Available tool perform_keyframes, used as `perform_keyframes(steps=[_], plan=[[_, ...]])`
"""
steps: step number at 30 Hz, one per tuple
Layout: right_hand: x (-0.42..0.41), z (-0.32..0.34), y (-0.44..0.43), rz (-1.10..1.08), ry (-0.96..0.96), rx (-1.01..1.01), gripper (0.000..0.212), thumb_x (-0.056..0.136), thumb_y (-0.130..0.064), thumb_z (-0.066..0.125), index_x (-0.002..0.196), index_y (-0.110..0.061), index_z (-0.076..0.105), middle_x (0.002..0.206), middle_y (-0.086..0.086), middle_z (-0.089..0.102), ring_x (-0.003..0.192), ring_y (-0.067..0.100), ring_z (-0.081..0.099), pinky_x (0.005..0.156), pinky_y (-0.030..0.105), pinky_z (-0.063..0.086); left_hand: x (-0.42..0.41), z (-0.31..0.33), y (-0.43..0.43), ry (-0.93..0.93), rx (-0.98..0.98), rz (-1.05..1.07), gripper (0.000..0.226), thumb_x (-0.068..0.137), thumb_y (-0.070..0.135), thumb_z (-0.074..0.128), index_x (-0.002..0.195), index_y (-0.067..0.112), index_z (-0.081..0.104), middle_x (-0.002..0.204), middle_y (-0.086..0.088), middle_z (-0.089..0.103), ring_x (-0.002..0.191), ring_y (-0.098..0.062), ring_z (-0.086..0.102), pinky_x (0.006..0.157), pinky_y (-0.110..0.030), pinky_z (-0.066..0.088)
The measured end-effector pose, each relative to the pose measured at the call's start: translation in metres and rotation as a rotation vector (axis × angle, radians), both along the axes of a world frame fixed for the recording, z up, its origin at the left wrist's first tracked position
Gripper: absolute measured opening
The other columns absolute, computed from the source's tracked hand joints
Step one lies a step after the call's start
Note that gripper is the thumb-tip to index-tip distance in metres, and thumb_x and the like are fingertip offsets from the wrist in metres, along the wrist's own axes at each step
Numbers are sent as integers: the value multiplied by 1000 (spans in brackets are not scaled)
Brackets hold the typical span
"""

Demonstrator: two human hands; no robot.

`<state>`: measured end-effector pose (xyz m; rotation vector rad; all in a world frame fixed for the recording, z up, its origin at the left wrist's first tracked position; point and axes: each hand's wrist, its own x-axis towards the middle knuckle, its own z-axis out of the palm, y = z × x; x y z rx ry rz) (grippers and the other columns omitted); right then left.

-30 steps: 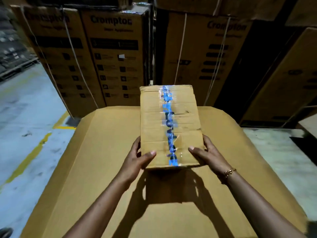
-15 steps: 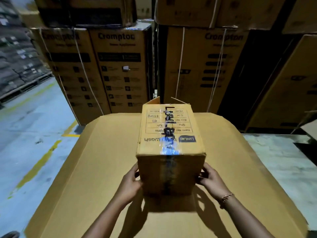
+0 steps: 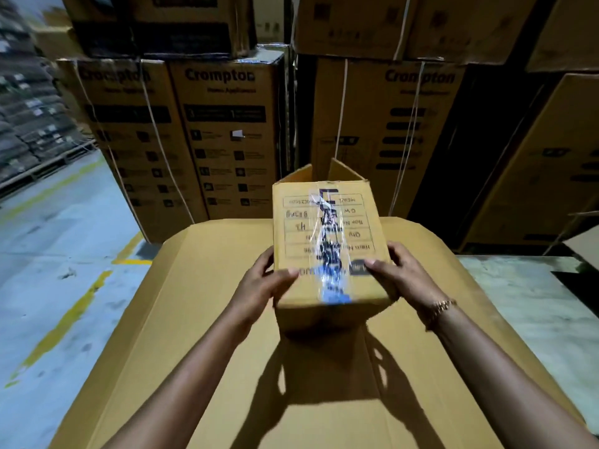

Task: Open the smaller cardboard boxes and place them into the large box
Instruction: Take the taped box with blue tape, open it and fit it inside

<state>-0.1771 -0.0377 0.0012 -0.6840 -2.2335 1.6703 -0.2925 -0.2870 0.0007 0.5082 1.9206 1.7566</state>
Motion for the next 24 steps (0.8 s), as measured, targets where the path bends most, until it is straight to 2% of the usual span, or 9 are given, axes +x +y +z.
perform_keyframes(steps=[2,5,9,11,15,17,19,21,24], plan=[[20,-23,-5,10,82,-76,63,79,-33,81,132,-22,48,131,-4,61,115,13,63,89,33,56,5,-25,-16,25,-3,-6,73,76,37,70,144,37,44,135,14,60,123,-8,58,95,-33,53],[40,-66,-17,14,48,-129,63,71,-39,78,129,-31,53,139,-8,56,126,13,57,100,40,51,17,-63,-32,-86,35,46,53,89,26,51,141,34,50,140,15,56,129,-11,54,92,-33,50],[48,-93,-32,-128,24,-335,27,91,-10,53,111,-23,65,122,-1,65,105,15,62,83,33,50,25,-88,-41,-257,21,144,39,106,28,32,127,37,64,133,12,64,129,-14,56,94,-40,50],[50,-90,-35,-177,-4,-386,34,95,-3,40,101,-22,67,106,5,64,93,18,59,75,34,47,25,-84,-42,-306,5,156,37,107,40,32,119,39,67,125,16,67,123,-11,58,97,-42,48],[37,-63,-30,-222,-73,-400,25,102,-35,47,108,-28,71,116,-5,69,101,15,64,77,37,50,15,-64,-37,-295,-18,100,36,92,62,42,118,47,62,126,20,64,122,-6,56,88,-35,48],[27,-46,-31,-147,-180,-371,40,89,-63,56,116,-35,66,126,-6,64,113,21,60,82,40,51,6,-54,-31,-282,-45,45,50,85,69,50,127,42,60,130,18,62,123,-9,57,88,-38,48],[17,-38,-36,-45,-334,-294,81,65,-84,61,129,-33,56,130,-5,60,115,23,59,83,42,54,0,-47,-21,-295,-102,-4,65,82,71,60,135,35,54,131,16,61,121,-12,58,87,-38,49],[9,-37,-42,-28,-430,-223,112,52,-87,62,146,-30,38,139,-3,54,118,27,58,80,43,57,-3,-44,-12,-301,-124,-18,79,79,69,67,145,32,45,137,17,55,128,-15,54,99,-40,46],[8,-37,-51,-94,-399,-151,111,60,-84,65,153,-35,28,144,-6,49,124,25,52,90,44,54,-5,-50,-4,-274,-76,-24,81,75,60,78,144,28,49,131,10,66,120,-11,61,105,-36,46]])
